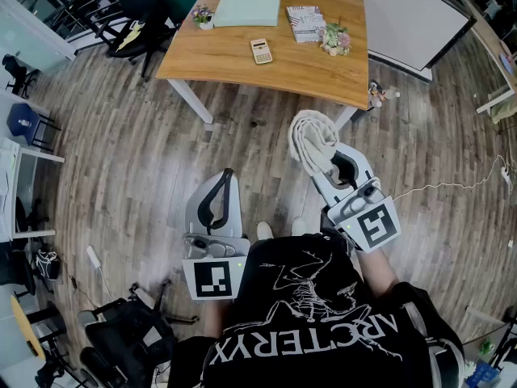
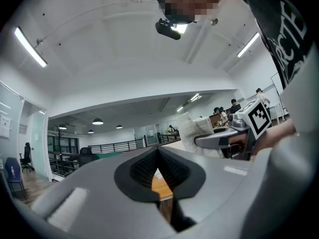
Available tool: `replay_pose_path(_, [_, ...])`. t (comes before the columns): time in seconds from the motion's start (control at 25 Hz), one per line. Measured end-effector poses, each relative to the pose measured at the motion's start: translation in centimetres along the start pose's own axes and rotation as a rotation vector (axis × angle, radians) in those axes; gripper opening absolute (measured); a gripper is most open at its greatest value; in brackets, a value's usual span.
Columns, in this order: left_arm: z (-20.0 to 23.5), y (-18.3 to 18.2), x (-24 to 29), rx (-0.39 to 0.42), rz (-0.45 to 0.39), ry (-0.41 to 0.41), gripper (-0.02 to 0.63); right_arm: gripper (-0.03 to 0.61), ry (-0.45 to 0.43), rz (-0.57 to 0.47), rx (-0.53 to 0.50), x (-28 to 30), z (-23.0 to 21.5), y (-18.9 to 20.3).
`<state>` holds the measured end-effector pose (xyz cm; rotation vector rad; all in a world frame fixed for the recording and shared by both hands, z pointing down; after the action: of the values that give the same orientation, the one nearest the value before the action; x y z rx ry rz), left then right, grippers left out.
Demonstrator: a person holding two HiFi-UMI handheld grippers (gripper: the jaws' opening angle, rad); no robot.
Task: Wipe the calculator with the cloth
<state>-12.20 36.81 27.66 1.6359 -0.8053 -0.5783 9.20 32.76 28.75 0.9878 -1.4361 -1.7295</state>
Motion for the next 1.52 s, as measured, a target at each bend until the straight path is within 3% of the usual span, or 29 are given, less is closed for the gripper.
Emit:
replay_pose_path(0.48, [-0.1, 0.0, 1.0, -0.002, 0.005, -0.014, 0.009, 0.094, -0.012, -0.005, 0.019, 0.4, -1.1, 0.4])
replay_pose_path(1.24, [-2.4, 0.8, 6.3, -0.028, 0.02, -0.052, 0.009, 0.094, -0.056, 0.015, 0.037, 0.5, -6.5, 2.6])
replay_pose_path(1.52, [0.9, 1.9, 9.8, -0.046, 0.031, -0.058, 0.009, 0.094, -0.069, 0.037, 0.081, 4.8, -8.8, 4.3])
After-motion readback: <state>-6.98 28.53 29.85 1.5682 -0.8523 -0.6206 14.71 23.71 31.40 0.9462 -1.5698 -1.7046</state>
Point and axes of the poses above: the fingertips, and each gripper's own axes: x forward along the fingers, z to its left, y out of its underside, the point moved 8 cm from there along -x, backward along the fingers, and after that the axes turned 14 degrees about y, right-handed, at the moved point
